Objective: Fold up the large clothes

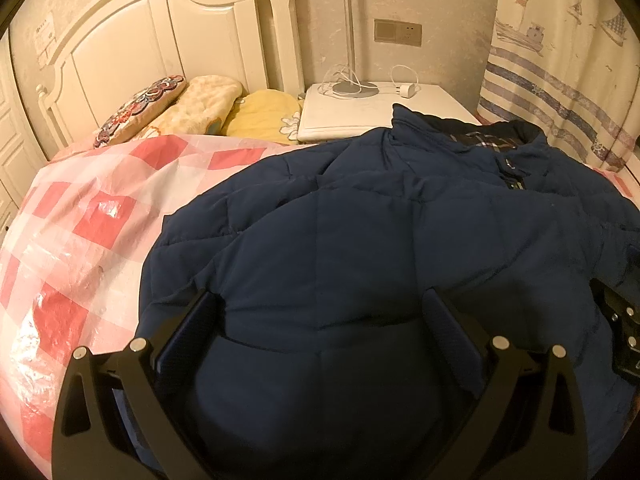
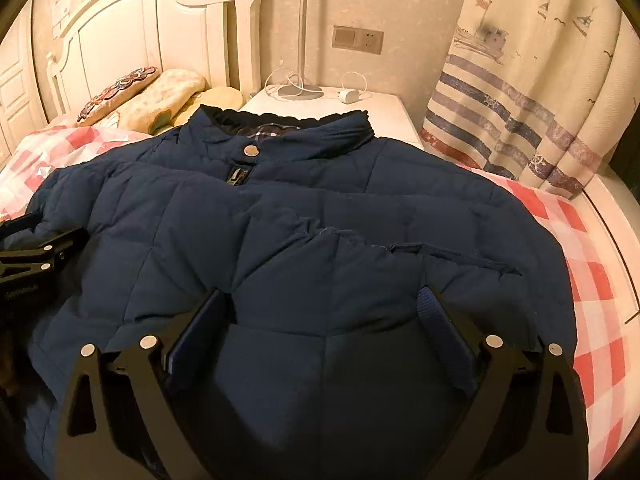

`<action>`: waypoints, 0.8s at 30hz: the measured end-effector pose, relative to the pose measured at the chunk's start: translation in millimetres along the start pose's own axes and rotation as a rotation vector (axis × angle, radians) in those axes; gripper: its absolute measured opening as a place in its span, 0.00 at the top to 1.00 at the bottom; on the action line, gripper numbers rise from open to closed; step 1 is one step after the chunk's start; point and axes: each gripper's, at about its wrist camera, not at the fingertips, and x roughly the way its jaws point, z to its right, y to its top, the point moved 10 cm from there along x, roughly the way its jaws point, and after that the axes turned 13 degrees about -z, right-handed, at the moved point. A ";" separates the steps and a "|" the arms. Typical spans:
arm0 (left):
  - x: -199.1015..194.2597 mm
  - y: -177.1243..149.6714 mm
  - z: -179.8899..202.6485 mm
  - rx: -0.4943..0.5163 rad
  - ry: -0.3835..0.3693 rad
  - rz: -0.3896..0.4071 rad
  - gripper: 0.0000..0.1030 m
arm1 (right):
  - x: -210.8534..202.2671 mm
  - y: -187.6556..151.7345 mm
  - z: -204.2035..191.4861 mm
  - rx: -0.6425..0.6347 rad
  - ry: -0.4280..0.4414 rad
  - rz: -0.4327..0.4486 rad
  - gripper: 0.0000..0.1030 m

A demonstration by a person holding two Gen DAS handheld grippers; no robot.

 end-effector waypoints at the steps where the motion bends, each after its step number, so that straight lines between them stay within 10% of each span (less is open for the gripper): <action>1: 0.0 0.3 1.0 0.004 0.011 0.000 0.02 | -0.9 0.0 -0.4 -0.002 0.001 0.002 0.09; 6: -22.5 -11.2 -1.6 0.044 0.062 -0.025 0.02 | -32.6 -17.7 2.7 0.026 0.076 -0.032 0.09; 9: -73.1 -35.4 9.4 0.050 -0.050 0.067 0.02 | -87.4 -42.8 -0.7 0.049 0.196 0.033 0.09; 16: -72.1 -143.2 49.3 0.108 -0.204 -0.134 0.02 | -104.3 -115.3 -10.2 -0.095 0.104 -0.023 0.09; 19: -69.5 -149.4 49.2 0.131 -0.192 -0.103 0.02 | -65.0 -143.6 -5.0 -0.075 0.081 -0.173 0.09; 24: -90.2 -156.3 32.1 0.064 -0.186 -0.120 0.02 | -85.2 -153.3 -1.3 -0.054 0.090 -0.161 0.08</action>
